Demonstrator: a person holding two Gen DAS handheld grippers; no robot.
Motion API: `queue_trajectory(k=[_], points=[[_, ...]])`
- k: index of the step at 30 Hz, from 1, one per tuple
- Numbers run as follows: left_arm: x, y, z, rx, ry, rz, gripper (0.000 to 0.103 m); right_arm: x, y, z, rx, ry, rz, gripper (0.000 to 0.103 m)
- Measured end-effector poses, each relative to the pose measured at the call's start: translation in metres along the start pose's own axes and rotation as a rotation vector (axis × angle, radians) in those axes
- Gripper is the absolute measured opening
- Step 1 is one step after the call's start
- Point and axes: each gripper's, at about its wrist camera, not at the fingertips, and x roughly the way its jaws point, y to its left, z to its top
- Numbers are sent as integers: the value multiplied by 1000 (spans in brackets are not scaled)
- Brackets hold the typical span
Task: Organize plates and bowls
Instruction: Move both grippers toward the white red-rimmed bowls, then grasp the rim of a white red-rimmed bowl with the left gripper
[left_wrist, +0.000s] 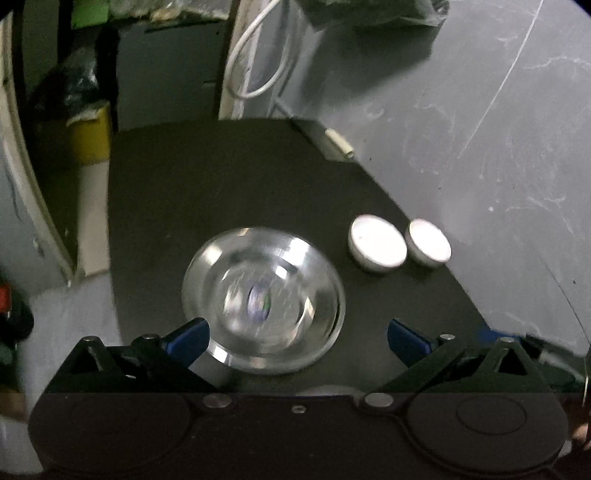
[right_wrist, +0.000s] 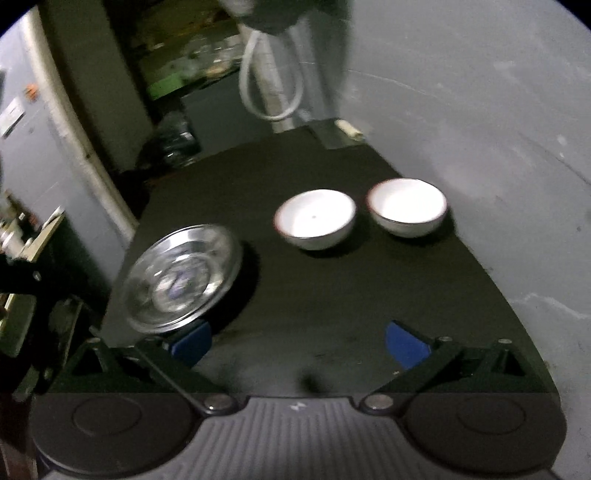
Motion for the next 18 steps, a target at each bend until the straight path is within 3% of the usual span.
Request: queue_trajectory(k=[4, 8, 13, 18], points=[[37, -22, 32, 43, -3, -13, 102, 14, -26, 4, 85, -27, 9, 103], [96, -35, 64, 22, 67, -76, 102, 33, -47, 7, 193, -41, 28, 103], [158, -50, 93, 115, 146, -94, 102, 54, -57, 18, 224, -62, 37, 103], [188, -57, 113, 246, 194, -29, 102, 75, -50, 31, 191, -85, 8, 97]])
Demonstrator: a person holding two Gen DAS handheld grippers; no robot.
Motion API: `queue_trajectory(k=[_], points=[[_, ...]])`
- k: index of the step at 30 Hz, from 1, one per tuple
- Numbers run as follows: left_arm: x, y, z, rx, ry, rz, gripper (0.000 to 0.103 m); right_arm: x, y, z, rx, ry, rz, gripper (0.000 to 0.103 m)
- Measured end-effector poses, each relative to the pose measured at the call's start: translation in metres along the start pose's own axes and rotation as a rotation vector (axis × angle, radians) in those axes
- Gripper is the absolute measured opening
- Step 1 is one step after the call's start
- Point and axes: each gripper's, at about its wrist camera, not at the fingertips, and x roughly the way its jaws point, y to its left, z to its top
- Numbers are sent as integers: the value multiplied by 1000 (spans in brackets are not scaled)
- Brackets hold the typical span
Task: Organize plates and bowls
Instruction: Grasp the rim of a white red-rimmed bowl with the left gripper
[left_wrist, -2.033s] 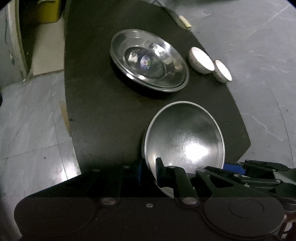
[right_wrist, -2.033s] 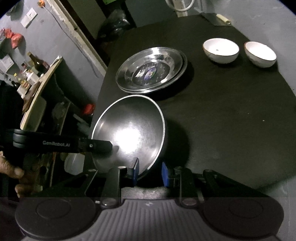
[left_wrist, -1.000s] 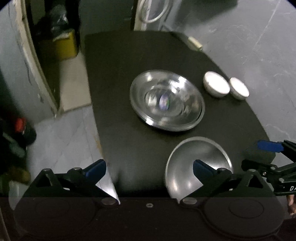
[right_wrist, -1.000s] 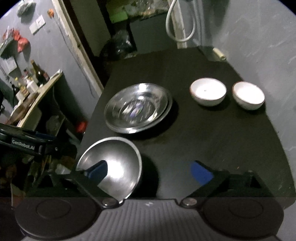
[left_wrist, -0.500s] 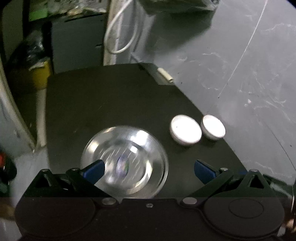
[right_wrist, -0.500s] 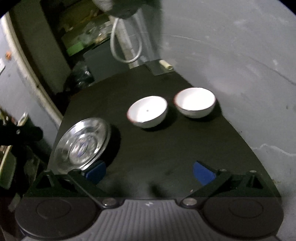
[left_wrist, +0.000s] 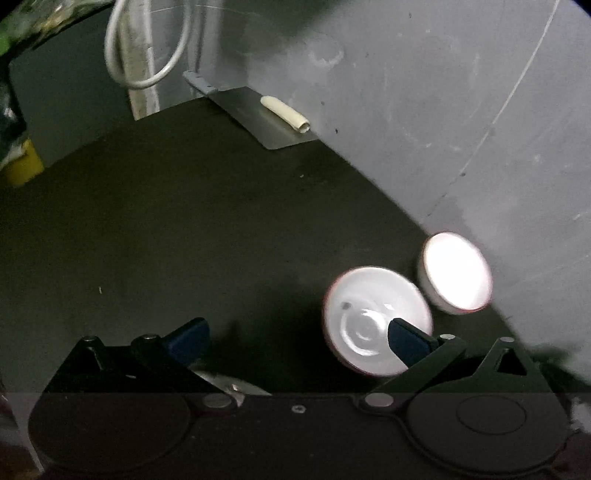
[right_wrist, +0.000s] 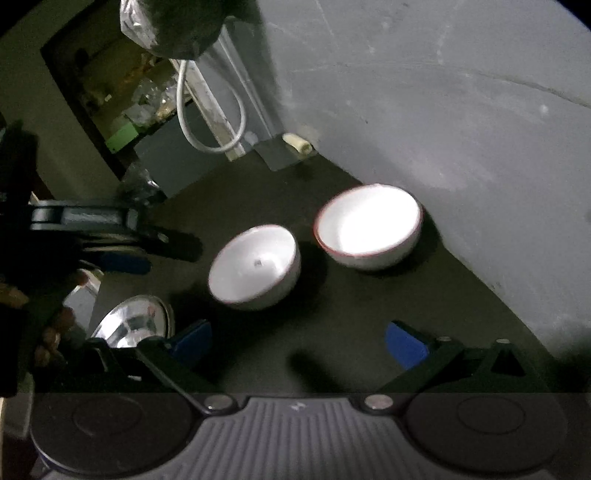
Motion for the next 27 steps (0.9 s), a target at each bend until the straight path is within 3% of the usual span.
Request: queue_trajectory(k=[3, 14, 22, 24, 27], points=[[9, -2, 9, 56, 26, 39, 102, 11, 3, 6, 18, 11, -2, 85], [31, -19, 13, 192, 69, 117, 101, 40, 3, 20, 69, 41, 16, 66], [34, -26, 5, 195, 85, 127, 75, 50, 0, 22, 96, 49, 69, 47], [33, -27, 4, 184, 83, 128, 62, 51, -1, 22, 101, 50, 78, 42], [32, -27, 2, 160, 78, 122, 50, 54, -4, 23, 122, 64, 100, 38]])
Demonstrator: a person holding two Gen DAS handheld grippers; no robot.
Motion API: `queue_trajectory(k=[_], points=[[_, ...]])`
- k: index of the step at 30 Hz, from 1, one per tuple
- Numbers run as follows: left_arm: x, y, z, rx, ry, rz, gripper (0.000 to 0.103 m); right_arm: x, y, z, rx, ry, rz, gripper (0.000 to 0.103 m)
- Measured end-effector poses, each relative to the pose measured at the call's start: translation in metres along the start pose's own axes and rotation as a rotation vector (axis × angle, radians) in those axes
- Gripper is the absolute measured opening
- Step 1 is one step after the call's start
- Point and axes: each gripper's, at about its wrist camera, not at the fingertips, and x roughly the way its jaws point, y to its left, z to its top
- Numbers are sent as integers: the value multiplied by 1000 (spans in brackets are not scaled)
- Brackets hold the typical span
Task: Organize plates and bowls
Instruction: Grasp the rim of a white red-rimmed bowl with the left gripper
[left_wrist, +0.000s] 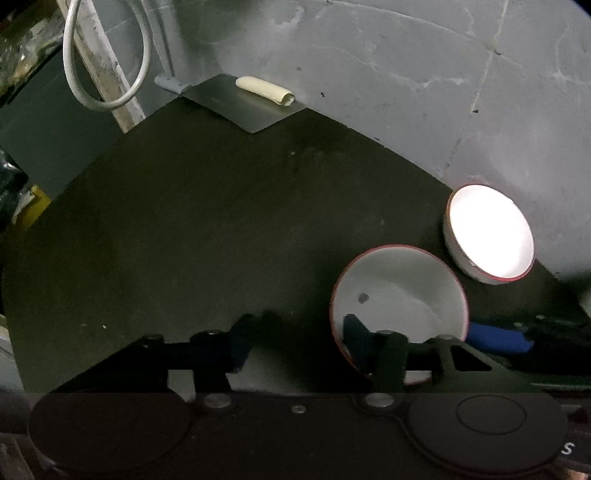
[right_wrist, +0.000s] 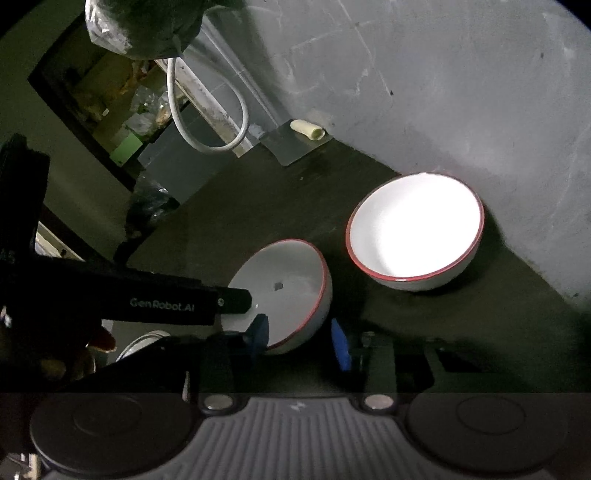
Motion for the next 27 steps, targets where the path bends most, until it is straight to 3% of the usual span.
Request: queue_trajectory(k=[4, 6, 8, 18, 27], points=[[-1, -1, -3, -33, -10, -24, 36, 2, -1, 3, 8, 15, 16, 36], [-1, -1, -6, -49, -14, -57, 19, 2, -2, 3, 11, 18, 18, 33], [-1, -2, -9, -63, -12, -83, 12, 2, -4, 4, 18, 21, 23, 30], [-15, 0, -35, -146, -63, -141, 10, -2, -12, -1, 47, 67, 66, 25], [-68, -10, -58, -134, -220, -167, 10, -32, -7, -12, 35, 43, 112, 25]])
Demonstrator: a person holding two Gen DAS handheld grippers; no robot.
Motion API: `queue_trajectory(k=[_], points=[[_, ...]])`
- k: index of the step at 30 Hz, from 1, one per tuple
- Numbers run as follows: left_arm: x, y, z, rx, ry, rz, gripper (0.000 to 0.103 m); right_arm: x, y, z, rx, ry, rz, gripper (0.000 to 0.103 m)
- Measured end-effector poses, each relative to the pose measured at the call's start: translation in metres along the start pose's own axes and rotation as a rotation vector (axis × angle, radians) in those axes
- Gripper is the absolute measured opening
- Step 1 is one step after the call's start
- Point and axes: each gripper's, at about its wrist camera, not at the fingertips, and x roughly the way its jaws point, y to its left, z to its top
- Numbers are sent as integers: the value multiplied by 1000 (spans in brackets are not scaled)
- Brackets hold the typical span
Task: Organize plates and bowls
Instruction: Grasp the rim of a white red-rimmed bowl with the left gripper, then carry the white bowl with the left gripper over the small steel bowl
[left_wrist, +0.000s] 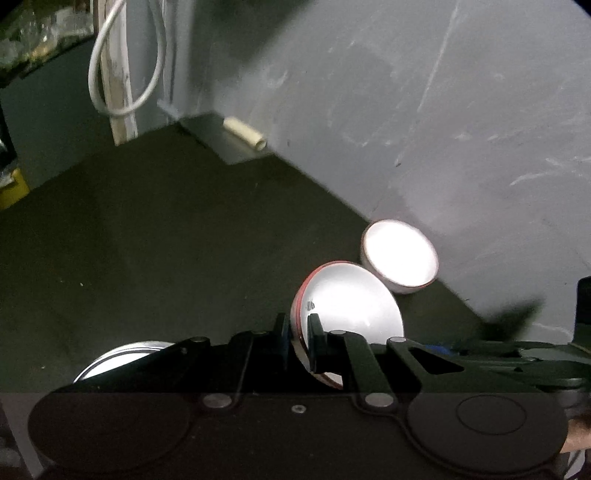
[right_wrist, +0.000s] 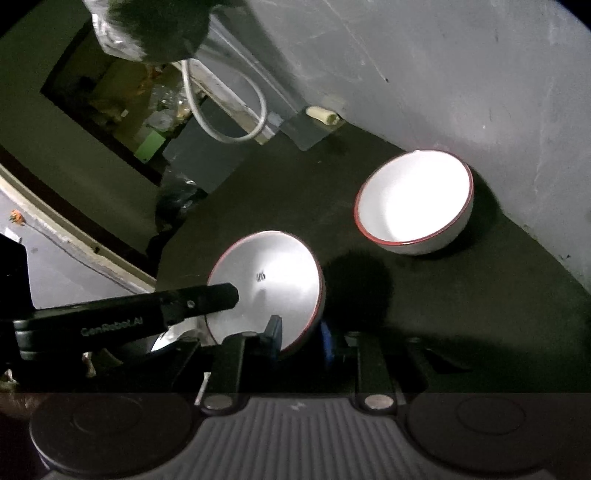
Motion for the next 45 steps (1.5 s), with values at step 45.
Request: queue_trajectory(k=[45], points=[[-143, 36, -180, -310, -64, -96, 10, -75, 129, -117, -534, 304, 80, 25]])
